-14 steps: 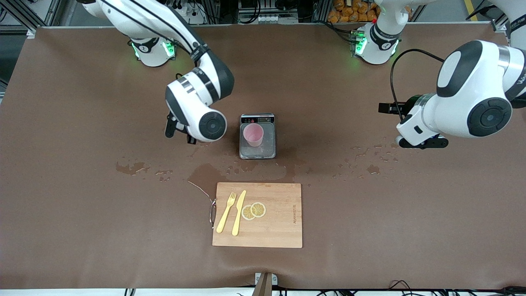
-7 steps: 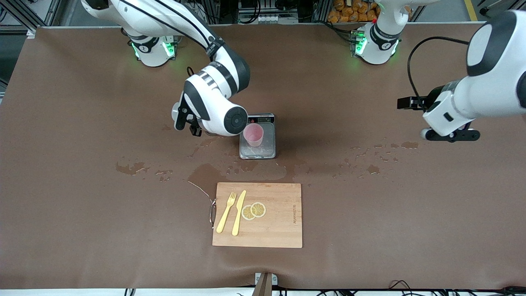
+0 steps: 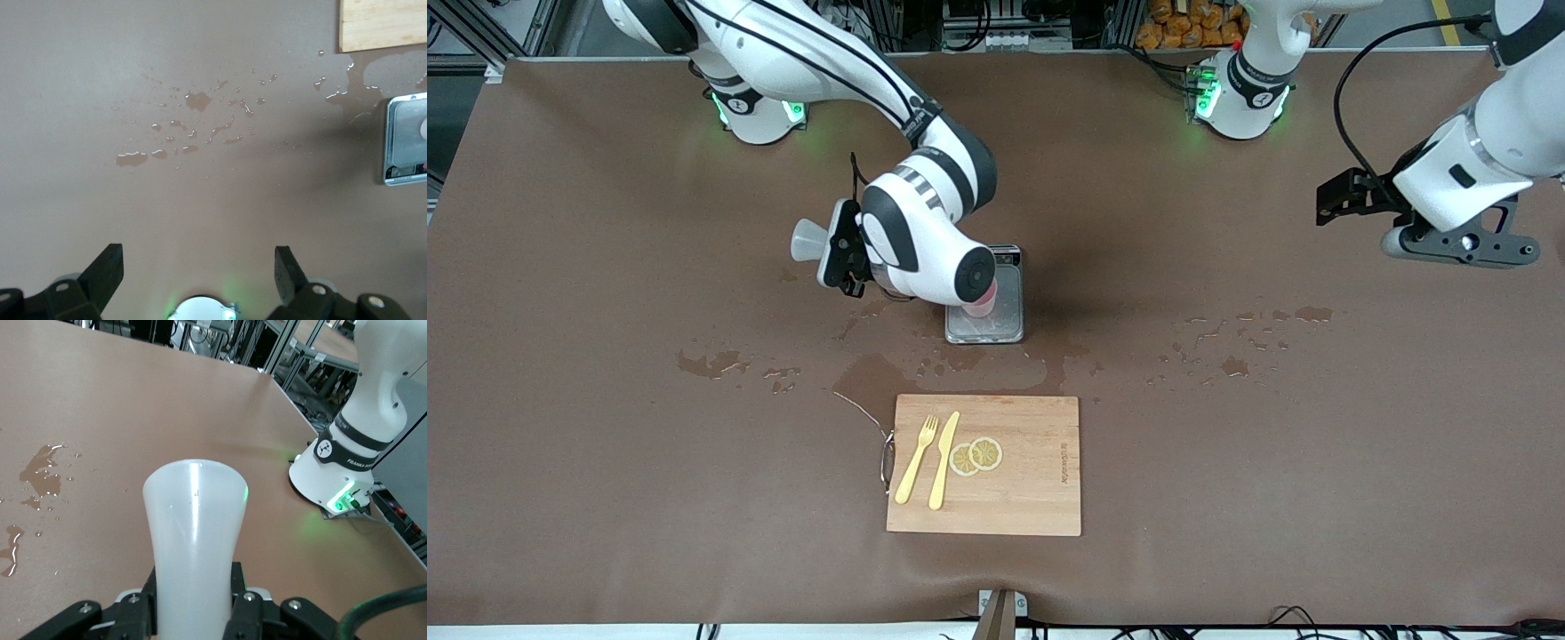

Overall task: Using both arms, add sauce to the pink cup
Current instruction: 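Tilt the bottle over the pink cup with the right gripper to squeeze sauce, then carry the bottle back to its spot with the right gripper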

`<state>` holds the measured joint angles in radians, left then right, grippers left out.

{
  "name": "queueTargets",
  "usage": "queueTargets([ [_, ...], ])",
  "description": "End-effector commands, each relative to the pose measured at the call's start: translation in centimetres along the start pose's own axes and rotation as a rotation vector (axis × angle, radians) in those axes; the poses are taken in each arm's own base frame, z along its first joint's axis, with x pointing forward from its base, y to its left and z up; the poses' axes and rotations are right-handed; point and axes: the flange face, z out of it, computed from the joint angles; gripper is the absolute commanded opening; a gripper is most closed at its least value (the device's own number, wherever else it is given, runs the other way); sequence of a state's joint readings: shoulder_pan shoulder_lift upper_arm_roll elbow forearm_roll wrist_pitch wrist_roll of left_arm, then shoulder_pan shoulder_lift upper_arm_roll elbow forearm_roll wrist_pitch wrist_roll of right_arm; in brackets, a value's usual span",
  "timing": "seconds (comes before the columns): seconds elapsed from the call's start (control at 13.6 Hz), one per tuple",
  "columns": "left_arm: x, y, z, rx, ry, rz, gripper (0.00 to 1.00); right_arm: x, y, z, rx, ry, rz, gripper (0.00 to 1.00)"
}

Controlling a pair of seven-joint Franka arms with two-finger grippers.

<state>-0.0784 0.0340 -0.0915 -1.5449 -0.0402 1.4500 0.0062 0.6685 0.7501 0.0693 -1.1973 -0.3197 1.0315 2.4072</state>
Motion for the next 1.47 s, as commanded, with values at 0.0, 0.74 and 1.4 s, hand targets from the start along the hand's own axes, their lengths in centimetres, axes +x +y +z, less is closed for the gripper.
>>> queueTargets([
  [0.0, -1.0, 0.2, -1.2, -0.008, 0.055, 0.057, 1.00, 0.1, 0.8, -1.7, 0.011, 0.052, 0.033, 0.39],
  [0.74, -0.7, -0.5, -1.4, 0.041, 0.101, 0.057, 1.00, -1.5, 0.4, -1.7, 0.020, 0.049, 0.027, 0.30],
  [1.4, -1.1, -0.5, -3.0, 0.049, 0.118, 0.030, 1.00, 1.5, -1.9, -2.1, -0.048, -0.106, -0.003, 0.27],
])
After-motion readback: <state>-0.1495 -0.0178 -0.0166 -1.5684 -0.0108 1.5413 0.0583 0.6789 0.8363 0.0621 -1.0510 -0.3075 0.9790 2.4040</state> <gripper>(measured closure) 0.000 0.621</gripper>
